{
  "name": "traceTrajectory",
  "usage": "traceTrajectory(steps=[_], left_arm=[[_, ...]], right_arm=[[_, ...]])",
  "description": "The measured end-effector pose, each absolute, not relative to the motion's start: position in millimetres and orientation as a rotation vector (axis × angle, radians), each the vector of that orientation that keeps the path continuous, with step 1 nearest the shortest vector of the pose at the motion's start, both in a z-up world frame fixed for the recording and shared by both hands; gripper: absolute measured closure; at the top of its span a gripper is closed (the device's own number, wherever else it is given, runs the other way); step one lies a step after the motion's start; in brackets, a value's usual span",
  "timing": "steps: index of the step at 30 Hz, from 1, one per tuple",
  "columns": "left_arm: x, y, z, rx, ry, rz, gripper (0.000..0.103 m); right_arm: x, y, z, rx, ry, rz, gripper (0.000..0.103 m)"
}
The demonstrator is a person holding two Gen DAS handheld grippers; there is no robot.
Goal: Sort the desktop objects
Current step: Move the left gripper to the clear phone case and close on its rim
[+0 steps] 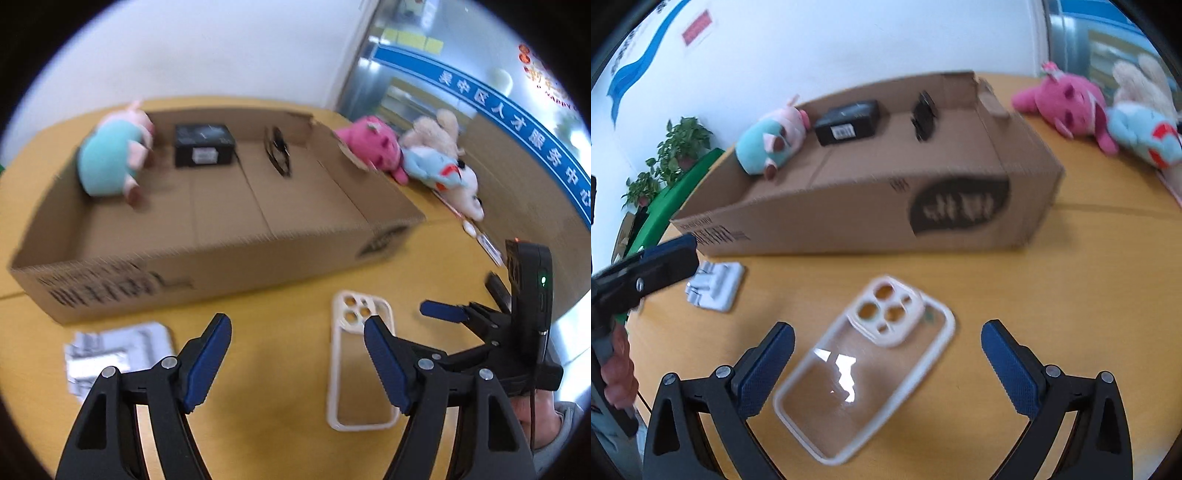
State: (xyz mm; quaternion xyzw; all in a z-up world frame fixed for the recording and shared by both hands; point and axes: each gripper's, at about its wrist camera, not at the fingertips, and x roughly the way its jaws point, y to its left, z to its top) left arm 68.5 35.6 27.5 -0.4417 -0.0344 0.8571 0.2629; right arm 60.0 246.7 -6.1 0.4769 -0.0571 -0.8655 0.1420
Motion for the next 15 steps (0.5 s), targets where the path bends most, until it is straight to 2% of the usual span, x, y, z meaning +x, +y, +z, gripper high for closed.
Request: traceTrajectory(steps=[8,9,12,14,15], left_arm=[[45,74,-26,-1.375,-0.19,2.088,0.029],[42,79,-33,-1.407,-0.191,2.059,0.031],[44,91,-33,-1.394,-0.173,2.022,0.032],[48,96,-33,-1.404,-0.17,1.991,0.038],[50,99,-34,-1.41,-0.163,1.979,0.045]], right_arm=[[82,251,-33,1.415,-0.188,-2.361,0.0],[86,248,-37,1.418,-0.181,-2.344,0.0],[94,238,-38,1.375,-0.126,-2.324,0.0],[95,234,-39,1.36,-0.13,-2.307,0.0],[96,231,-39,1.354,-0.131,-2.297,0.0]])
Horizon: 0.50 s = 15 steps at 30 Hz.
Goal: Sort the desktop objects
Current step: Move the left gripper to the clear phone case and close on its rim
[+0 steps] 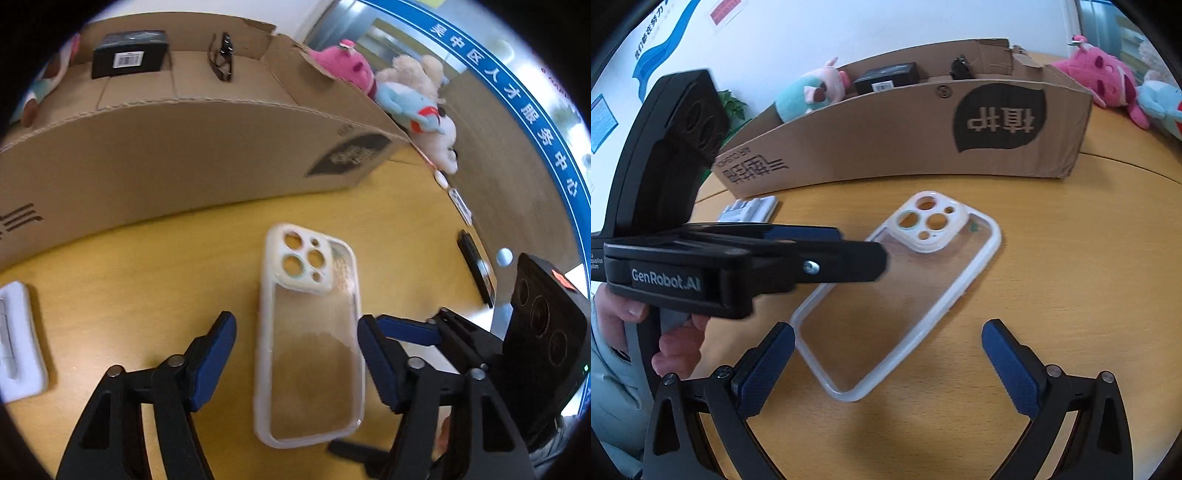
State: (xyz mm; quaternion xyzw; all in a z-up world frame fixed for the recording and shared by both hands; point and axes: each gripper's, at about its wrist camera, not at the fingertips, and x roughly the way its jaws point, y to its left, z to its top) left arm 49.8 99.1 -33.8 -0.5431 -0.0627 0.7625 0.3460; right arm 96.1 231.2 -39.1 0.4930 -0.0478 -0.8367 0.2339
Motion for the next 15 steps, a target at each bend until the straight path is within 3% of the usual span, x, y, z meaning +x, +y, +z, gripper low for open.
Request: traceTrajectory(steps=[6,10,15], left_arm=[[65,101,-32,-1.434,-0.136,2.016,0.054],[73,97,-31,-1.455,-0.156,2.052,0.058],[82,89,-26,-1.442,-0.2,2.105,0.063]], right_arm=[[103,205,-41,1.31,-0.012,-2.29,0.0],[100,208,-39,1.297,-0.102,-2.269,0.002],[102,205,-26,1.219,-0.082,-2.314,0.002]])
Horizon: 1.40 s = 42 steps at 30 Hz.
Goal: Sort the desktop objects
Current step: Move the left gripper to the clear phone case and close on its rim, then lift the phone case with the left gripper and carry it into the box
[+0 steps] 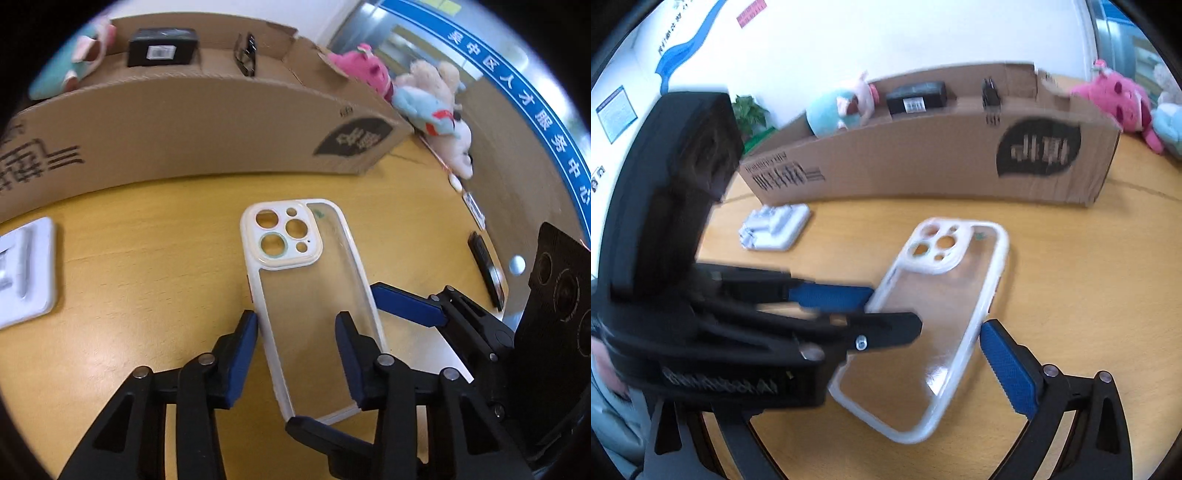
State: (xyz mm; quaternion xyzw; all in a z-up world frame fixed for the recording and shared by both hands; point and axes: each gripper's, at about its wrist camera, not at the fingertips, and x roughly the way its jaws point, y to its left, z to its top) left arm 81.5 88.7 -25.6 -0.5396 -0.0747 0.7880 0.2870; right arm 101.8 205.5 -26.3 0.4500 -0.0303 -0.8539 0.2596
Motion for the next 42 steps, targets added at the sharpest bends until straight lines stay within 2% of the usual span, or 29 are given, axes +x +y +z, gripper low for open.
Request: traceTrajectory(steps=[9,16,26,35,42], left_arm=[[83,66,8,-1.266,-0.298,2.194,0.064],[72,43,43,-1.154,-0.335,2.267,0.064],[28,2,92,-0.971,-0.346,2.391,0.064],[-47,-33,85,-1.043,-0.371,2.398,0.064],[-96,-46,48,-1.204,-0.417,2.354,0.064]], right_arm=[[99,200,-26,1.249,-0.137,-2.288,0.013],[94,192,9,1.116,-0.189,-2.347,0.013],[45,144,68,0.954,-0.079,-2.39,0.013],[-28,102,69,0.977,-0.1,-2.354,0.013],[-81,79,37,1.115,-0.132,-2.305,0.013]])
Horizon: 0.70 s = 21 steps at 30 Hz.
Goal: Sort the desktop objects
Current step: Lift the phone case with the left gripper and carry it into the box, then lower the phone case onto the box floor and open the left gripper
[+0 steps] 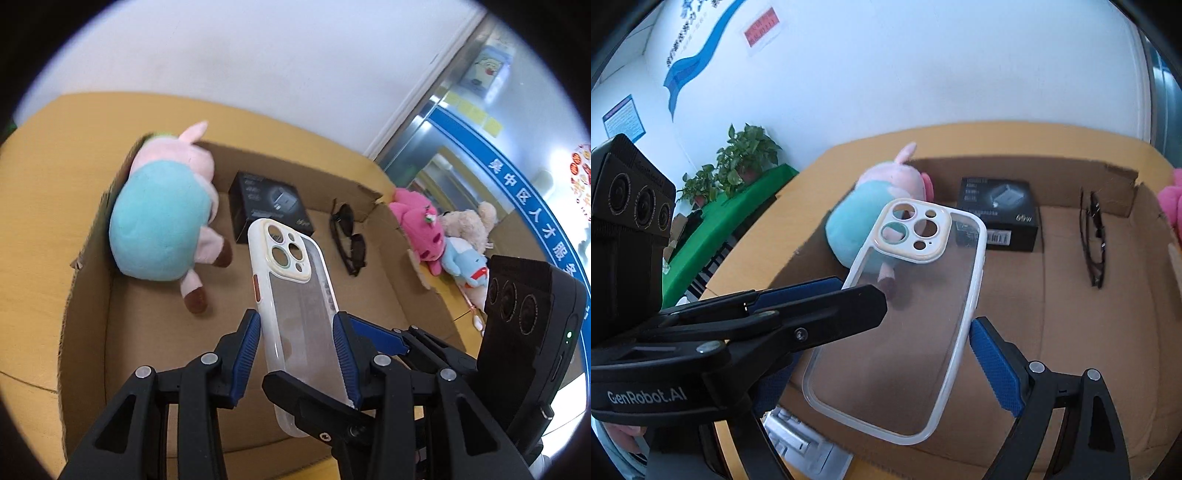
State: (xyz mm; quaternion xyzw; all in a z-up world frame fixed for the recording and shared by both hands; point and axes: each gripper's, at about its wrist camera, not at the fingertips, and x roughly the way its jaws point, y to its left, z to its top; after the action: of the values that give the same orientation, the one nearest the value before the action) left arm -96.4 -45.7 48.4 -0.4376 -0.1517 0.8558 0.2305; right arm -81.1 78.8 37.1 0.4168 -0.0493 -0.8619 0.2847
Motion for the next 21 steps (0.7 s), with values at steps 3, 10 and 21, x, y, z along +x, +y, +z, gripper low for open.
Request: traceTrajectory(steps=[3,10,21], left_arm=[[-108,-45,29,-1.314,-0.412,2.338,0.064],[-120,-49,-9,-1.571,-0.482,2.256,0.064],[-97,-57,21,-1.456,-0.413,2.389,0.062]], right_arm=[[-96,72,18,1.208,-0.146,-2.273,0.014],[-110,58,-16,1.411,-0.092,-2.209,0.018],[-99,67,-12,1.456,-0.137,-2.182,0.012]])
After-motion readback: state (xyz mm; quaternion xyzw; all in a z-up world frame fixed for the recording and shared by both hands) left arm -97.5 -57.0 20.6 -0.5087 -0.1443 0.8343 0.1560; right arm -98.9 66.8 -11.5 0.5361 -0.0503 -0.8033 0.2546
